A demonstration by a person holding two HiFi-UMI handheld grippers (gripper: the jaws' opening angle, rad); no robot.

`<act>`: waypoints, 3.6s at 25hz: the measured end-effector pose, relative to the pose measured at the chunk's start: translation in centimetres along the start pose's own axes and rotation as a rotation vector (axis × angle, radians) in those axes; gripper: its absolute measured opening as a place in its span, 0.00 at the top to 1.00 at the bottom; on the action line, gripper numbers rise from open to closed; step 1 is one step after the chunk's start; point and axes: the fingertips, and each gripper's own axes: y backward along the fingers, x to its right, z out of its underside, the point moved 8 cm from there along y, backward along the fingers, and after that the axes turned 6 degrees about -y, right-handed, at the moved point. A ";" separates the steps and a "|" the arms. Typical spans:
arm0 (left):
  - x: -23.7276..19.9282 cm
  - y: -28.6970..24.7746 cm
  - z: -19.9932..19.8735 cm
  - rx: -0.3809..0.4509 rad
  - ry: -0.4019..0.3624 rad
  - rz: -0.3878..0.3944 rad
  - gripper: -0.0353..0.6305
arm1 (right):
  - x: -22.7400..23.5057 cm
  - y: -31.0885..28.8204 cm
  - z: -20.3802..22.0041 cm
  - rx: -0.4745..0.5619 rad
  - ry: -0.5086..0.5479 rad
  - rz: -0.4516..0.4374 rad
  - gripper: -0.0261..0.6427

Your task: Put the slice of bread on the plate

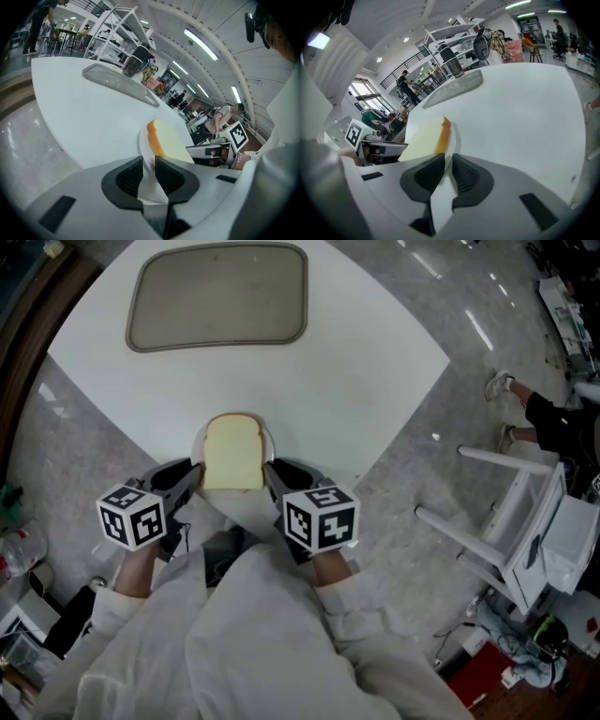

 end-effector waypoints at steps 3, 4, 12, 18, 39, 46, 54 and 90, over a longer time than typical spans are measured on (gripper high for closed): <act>0.0 0.1 0.1 0.003 0.001 -0.002 0.83 | -0.5 -0.2 -0.2 0.023 0.026 0.057 0.88; 0.0 0.1 0.1 -0.007 -0.004 -0.003 0.83 | -0.5 -0.2 -0.2 0.023 0.029 0.069 0.88; 0.4 0.2 0.2 -0.028 0.019 0.016 0.83 | -0.7 0.2 -0.9 0.023 0.017 0.070 0.89; 1.0 0.7 -0.5 0.019 0.044 0.003 0.83 | -0.8 0.9 -1.2 0.028 0.012 0.039 0.89; -0.8 0.5 -6.0 0.019 -0.009 0.003 0.83 | -1.6 0.0 -5.7 0.098 -0.053 0.024 0.89; -4.5 0.3 -11.0 0.001 -0.089 0.028 0.83 | -3.0 -2.9 -10.3 0.124 -0.096 0.056 0.89; -8.3 0.0 -16.7 -0.009 -0.126 0.085 0.83 | -4.5 -5.3 -15.0 0.145 -0.138 0.085 0.89; -19.2 -6.8 -31.3 -0.019 -0.260 0.122 0.83 | -2.8 -15.3 -29.0 0.186 -0.221 0.151 0.89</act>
